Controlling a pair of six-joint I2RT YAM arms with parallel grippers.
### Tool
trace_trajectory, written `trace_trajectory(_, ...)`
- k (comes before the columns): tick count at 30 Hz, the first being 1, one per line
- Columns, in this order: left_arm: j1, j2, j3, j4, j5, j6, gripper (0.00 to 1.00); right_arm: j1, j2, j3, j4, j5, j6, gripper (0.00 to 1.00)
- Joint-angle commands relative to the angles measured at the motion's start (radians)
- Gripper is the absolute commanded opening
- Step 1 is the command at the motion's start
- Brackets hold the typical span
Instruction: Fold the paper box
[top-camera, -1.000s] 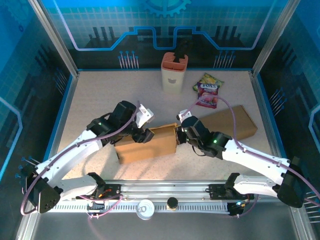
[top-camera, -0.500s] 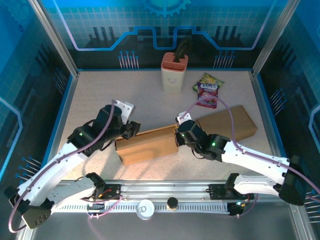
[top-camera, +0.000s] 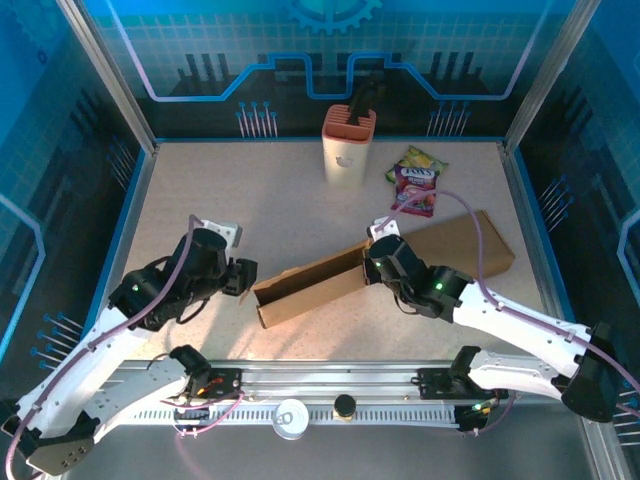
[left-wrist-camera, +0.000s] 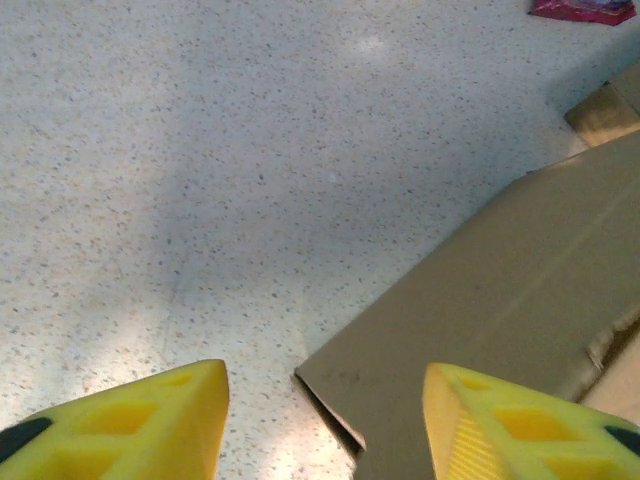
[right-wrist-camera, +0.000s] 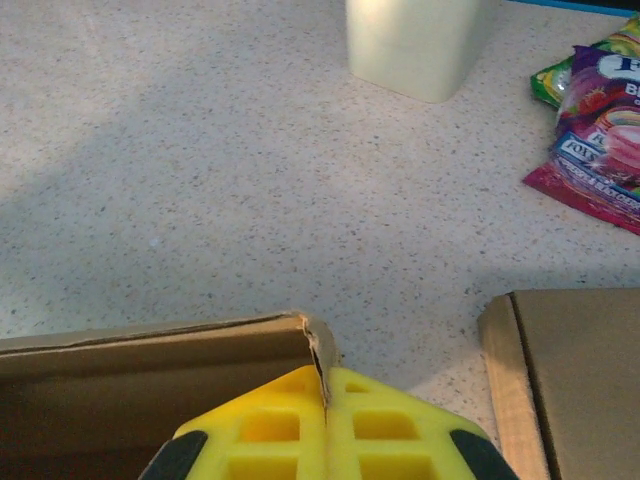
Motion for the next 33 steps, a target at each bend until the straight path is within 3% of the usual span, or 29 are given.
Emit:
trace_trajectory(1,0.005,-0.010,-0.014,-0.032,0.061,-0.032,0.49,-0.009,0.007,-0.023,0.010,-0.031,0.001,0.00)
trace_trajectory(4,-0.010,-0.037,-0.002,-0.009,0.169,-0.021,0.50,0.013,0.032,-0.026,0.028,-0.014,0.020,0.00)
trace_trajectory(6,-0.076,-0.088,-0.013,0.046,0.231,0.011,0.54,0.019,0.039,-0.034,0.042,-0.012,0.026,0.00)
trace_trajectory(9,-0.242,-0.123,-0.010,0.076,0.169,0.057,0.43,0.016,0.050,-0.033,0.051,-0.015,0.029,0.00)
trace_trajectory(13,-0.408,0.000,-0.016,0.093,0.141,0.083,0.28,0.012,0.069,-0.019,0.054,-0.027,0.030,0.00)
trace_trajectory(17,-0.615,0.186,0.000,0.105,-0.045,0.107,0.30,0.008,0.072,-0.010,0.048,-0.041,0.030,0.00)
trace_trajectory(23,-0.623,0.333,-0.032,0.198,-0.101,0.068,0.33,-0.002,0.063,-0.005,0.041,-0.072,0.023,0.00)
trace_trajectory(26,-0.615,0.384,-0.026,0.193,-0.217,0.008,0.34,-0.011,0.053,0.000,0.033,-0.098,0.016,0.00)
trace_trajectory(33,-0.521,0.365,-0.097,0.307,-0.269,-0.017,0.36,-0.045,0.023,0.034,-0.003,-0.238,0.009,0.00)
